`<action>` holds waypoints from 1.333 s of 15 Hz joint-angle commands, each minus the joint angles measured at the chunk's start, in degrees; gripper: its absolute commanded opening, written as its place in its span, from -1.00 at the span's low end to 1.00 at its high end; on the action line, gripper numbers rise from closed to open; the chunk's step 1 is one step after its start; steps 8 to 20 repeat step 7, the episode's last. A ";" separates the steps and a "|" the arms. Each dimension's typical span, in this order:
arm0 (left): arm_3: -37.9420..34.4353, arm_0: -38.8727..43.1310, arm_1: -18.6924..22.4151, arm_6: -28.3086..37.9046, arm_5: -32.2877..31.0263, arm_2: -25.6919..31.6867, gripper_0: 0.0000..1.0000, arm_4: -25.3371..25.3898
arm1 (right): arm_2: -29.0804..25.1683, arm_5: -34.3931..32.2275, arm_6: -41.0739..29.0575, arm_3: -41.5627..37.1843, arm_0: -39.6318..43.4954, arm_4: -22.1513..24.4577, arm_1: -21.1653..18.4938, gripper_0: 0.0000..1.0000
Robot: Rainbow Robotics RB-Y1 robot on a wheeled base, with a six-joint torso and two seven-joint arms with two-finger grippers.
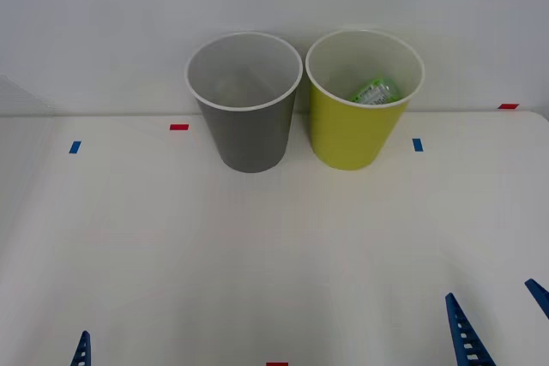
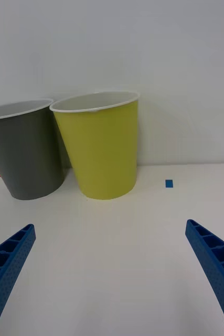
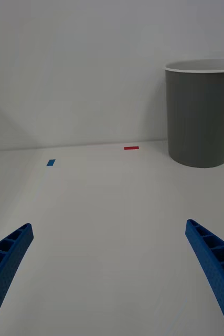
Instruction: Put cans in the gray bin and PET bottles in the light green bin.
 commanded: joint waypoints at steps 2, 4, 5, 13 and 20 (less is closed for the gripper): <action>0.00 0.00 0.00 0.00 0.02 0.00 1.00 0.00 | 0.00 0.00 0.00 0.00 0.00 0.00 0.00 1.00; 0.00 0.00 0.00 0.00 0.02 0.00 1.00 0.00 | 0.00 0.00 0.00 0.00 0.00 0.00 0.00 1.00; 0.00 0.00 0.00 0.00 0.02 0.00 1.00 0.00 | 0.00 0.00 0.00 0.00 0.00 0.00 0.00 1.00; 0.00 0.00 0.00 0.00 0.02 0.00 1.00 0.00 | 0.00 0.00 0.00 0.00 0.00 0.00 0.00 1.00; 0.00 0.00 0.00 0.00 0.02 0.00 1.00 0.00 | 0.00 0.00 0.00 0.00 0.00 0.00 0.00 1.00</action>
